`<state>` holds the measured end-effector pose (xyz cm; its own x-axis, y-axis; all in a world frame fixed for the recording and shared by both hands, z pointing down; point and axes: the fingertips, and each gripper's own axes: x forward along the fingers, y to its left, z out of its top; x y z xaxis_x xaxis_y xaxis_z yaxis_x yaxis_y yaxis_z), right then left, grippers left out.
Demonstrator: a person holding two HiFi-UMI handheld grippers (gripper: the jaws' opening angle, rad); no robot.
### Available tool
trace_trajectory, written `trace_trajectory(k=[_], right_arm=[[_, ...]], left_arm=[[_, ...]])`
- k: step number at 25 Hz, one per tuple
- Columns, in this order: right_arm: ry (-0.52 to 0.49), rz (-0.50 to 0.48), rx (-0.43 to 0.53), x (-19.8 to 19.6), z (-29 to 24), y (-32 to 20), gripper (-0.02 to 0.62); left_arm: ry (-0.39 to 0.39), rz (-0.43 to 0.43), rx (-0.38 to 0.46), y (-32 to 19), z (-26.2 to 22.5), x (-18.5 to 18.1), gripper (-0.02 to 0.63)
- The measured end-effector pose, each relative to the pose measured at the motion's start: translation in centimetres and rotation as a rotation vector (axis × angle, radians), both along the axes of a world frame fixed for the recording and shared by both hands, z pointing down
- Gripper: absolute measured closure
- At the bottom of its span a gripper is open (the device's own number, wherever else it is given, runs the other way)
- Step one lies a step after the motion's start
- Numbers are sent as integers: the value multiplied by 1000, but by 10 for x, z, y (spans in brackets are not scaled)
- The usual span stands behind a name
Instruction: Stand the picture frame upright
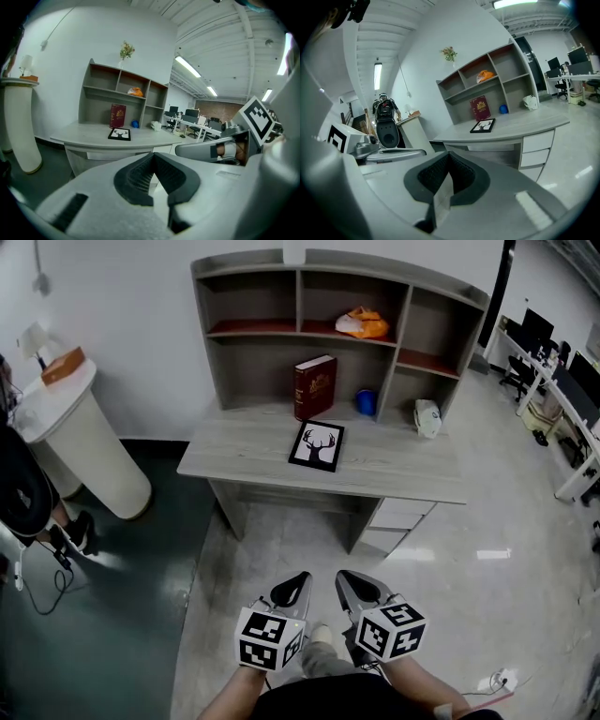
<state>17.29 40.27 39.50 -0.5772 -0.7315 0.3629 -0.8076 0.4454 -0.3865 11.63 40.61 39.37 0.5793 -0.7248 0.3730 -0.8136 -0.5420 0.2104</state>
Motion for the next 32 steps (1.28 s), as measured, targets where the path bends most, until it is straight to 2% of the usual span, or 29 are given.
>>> trace_trajectory(k=[18,32], right_arm=[[-4,-16,-22,9,2,-92,595],[0,-14,-20,20,7,-136,595]], left_arm=[[-43,-28,-16,-94,-2,5,612],[-61,-31,-17,-142,5,12,612]])
